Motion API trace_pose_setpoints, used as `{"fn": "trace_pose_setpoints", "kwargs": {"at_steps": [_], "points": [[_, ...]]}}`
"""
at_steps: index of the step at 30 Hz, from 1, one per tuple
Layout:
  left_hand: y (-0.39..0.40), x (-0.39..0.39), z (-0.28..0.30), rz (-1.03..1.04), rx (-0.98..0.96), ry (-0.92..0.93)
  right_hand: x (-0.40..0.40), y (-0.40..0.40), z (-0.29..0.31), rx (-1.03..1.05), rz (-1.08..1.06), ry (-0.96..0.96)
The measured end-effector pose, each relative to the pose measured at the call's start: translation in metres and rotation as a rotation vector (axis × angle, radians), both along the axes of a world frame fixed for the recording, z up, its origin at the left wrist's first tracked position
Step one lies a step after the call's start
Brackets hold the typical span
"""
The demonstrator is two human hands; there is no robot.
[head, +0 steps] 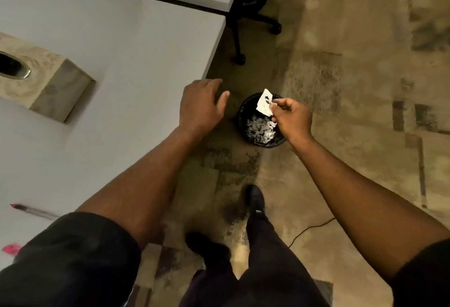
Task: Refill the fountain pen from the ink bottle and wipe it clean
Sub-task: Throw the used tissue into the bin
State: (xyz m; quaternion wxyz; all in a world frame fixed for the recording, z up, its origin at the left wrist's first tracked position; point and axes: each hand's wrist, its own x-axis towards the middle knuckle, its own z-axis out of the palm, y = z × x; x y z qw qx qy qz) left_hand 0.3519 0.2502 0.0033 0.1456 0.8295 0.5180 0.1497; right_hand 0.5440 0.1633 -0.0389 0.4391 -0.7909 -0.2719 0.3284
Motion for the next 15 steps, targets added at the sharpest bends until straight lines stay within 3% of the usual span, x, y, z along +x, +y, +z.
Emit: {"fn": "trace_pose_setpoints", "kwargs": {"at_steps": [7, 15], "points": [[0.083, 0.037, -0.031, -0.137, 0.111, 0.498, 0.065, 0.04, -0.063, 0.056, 0.023, -0.23], [0.115, 0.052, -0.038, -0.195, 0.231, 0.598, 0.102, 0.071, -0.138, -0.055, 0.114, -0.423]]}}
